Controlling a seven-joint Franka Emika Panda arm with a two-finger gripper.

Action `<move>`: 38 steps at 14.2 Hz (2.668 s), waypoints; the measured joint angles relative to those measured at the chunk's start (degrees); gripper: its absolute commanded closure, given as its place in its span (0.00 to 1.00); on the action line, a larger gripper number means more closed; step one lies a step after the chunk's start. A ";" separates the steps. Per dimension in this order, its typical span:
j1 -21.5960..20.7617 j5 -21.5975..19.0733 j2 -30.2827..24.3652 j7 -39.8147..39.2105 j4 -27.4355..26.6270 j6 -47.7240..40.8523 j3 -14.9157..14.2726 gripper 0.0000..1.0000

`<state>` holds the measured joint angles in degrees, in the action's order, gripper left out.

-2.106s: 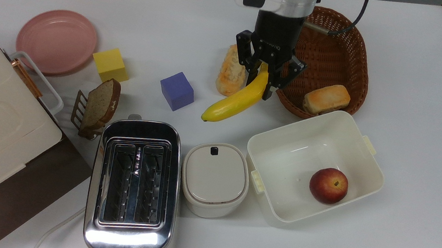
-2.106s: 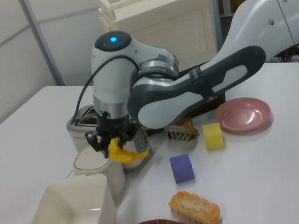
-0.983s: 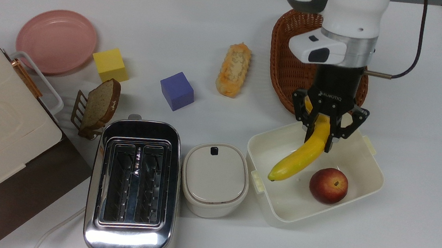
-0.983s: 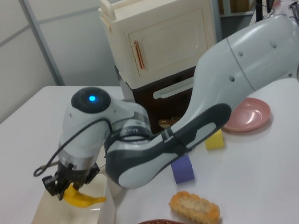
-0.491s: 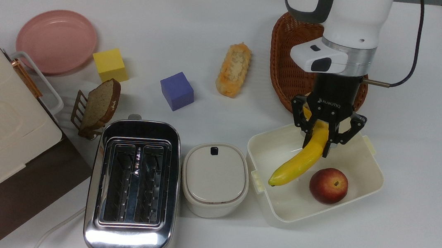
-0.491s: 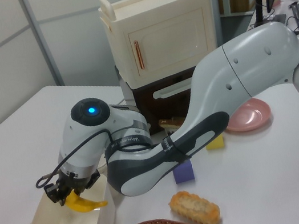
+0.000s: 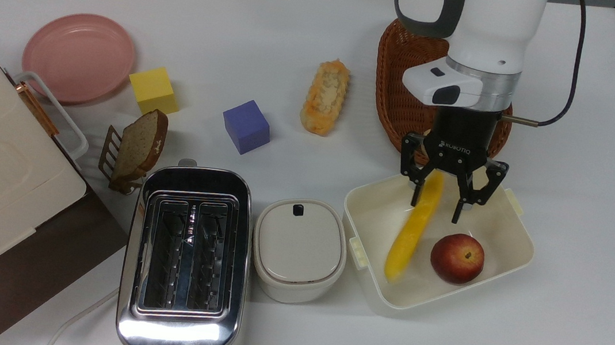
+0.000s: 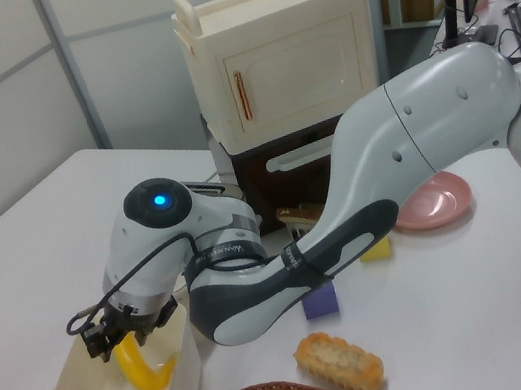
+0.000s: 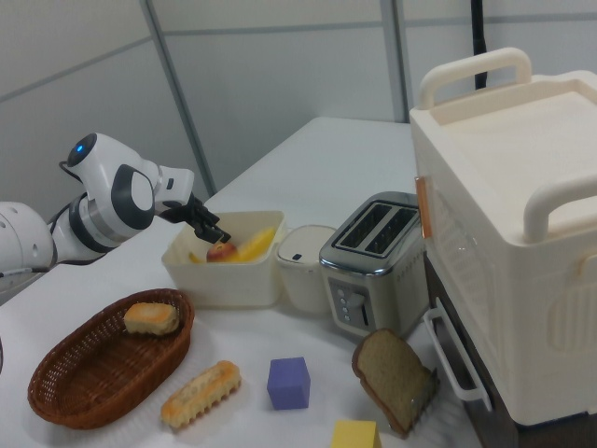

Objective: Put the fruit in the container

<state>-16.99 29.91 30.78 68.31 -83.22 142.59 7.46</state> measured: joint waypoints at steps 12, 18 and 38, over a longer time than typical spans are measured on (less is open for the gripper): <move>1.15 -2.03 -10.12 -9.67 -2.97 -12.76 -0.05 0.00; 5.44 -18.31 -26.55 -39.93 -6.60 -40.40 -2.86 0.00; 16.96 -28.17 -30.63 -60.32 -10.91 -49.01 -10.46 0.00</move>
<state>-0.03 1.74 0.16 7.99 -94.13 93.58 -3.01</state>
